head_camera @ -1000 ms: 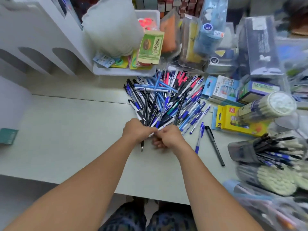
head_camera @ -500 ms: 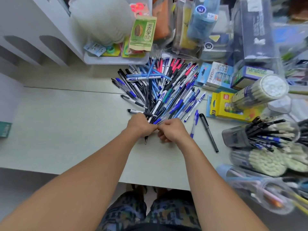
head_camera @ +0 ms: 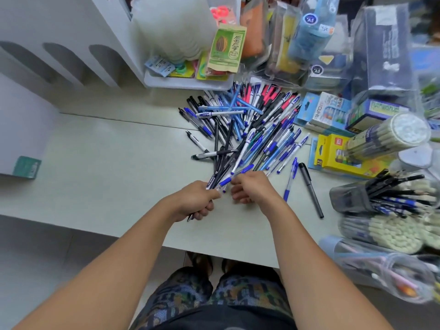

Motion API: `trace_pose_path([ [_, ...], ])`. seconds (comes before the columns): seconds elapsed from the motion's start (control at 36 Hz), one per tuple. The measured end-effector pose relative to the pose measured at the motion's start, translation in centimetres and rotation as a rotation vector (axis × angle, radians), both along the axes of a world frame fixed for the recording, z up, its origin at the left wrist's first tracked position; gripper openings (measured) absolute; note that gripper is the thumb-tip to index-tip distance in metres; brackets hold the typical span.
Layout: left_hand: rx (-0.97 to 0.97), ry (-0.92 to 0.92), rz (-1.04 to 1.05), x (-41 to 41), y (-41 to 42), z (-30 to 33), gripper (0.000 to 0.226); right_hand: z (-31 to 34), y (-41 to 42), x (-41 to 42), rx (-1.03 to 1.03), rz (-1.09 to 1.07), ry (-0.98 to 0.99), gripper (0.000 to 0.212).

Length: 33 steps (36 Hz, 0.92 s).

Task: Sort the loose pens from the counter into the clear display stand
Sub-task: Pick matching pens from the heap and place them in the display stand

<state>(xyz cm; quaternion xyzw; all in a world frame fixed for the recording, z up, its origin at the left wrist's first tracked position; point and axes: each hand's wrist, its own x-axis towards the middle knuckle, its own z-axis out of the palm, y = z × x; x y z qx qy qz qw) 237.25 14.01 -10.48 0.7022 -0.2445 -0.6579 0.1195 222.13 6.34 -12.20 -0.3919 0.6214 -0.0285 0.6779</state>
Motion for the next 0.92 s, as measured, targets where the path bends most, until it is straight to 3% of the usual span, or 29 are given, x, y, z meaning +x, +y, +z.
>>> trace_pose_path([
  [0.31, 0.035, 0.022, 0.119, 4.0, 5.2, 1.2, 0.034, 0.2, 2.6, 3.4, 0.281, -0.062, -0.087, 0.038],
  [0.44, 0.036, 0.162, 0.202, 5.0, 6.8, 1.6, 0.038, 0.5, 4.6, 4.6, 0.398, -0.173, -0.352, 0.048],
  [0.53, 0.016, 0.255, 0.227, 5.5, 7.5, 1.4, 0.04, 0.3, 5.6, 5.7, 0.362, -0.206, -0.461, 0.05],
  [0.61, 0.015, 0.313, 0.243, 6.0, 8.1, 1.0, 0.04, 0.3, 6.3, 6.8, 0.23, -0.178, -0.448, 0.039],
  [0.67, 0.007, 0.325, 0.242, 6.4, 8.5, 0.6, 0.039, 0.2, 6.8, 7.3, 0.099, -0.218, -0.361, 0.039],
  [0.78, -0.032, 0.276, 0.263, 7.7, 9.2, -0.4, 0.035, -1.6, 8.1, 5.8, -0.471, -0.175, 0.226, 0.033],
  [0.92, -0.117, 0.259, 0.173, 9.4, 10.1, -0.6, 0.024, -2.5, 10.7, 4.6, -0.495, -0.227, 0.431, 0.029],
])
